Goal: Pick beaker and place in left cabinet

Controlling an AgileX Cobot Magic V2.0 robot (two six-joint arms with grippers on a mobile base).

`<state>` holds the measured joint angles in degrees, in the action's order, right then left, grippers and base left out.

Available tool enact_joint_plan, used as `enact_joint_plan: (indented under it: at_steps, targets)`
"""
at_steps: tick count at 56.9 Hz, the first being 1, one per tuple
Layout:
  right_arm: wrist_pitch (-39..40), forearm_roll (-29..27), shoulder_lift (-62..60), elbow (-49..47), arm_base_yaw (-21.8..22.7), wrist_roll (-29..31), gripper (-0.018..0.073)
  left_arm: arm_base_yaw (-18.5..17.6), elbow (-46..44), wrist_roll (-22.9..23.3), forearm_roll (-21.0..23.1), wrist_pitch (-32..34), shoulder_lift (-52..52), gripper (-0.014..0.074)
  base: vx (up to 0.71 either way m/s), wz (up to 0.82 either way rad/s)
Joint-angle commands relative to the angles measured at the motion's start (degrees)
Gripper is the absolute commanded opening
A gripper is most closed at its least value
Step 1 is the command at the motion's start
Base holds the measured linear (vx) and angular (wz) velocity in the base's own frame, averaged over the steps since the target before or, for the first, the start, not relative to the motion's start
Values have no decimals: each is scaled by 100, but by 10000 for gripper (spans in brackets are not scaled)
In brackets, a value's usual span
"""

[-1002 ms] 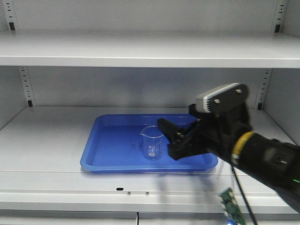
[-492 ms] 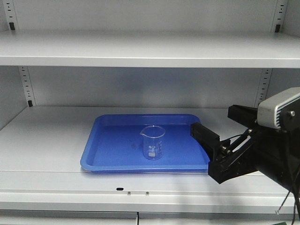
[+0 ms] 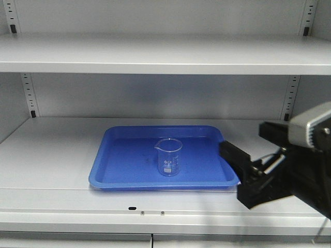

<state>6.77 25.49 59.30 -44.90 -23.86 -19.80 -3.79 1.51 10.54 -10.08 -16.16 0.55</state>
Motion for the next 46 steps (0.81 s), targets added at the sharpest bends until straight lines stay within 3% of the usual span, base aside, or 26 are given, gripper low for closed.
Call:
enact_joint_plan:
  at_steps: [1, 10, 24, 37, 40, 46]
  targets:
    - [-27, -1159, -440, 184, 160, 1072, 478, -42, -54, 20, 11, 478, 101, 4, 0, 0]
    - [55, -2104, -1395, 1272, 731, 2029, 323, -42, -54, 20, 11, 478, 101, 4, 0, 0]
    - [10, -2187, -3246, 3037, 1837, 1980, -16, -42, -54, 20, 11, 478, 101, 4, 0, 0]
    - [4, -2187, -5073, 4711, 2202, 1695, -8, -42, -54, 20, 11, 478, 101, 4, 0, 0]
    - [-738, -2179, -5506, 4671, 2202, 1502, -8, -42, -54, 20, 11, 478, 101, 4, 0, 0]
    - [-1462, -2168, -6141, 4691, 2202, 1474, -8, -42, -54, 20, 11, 478, 101, 4, 0, 0]
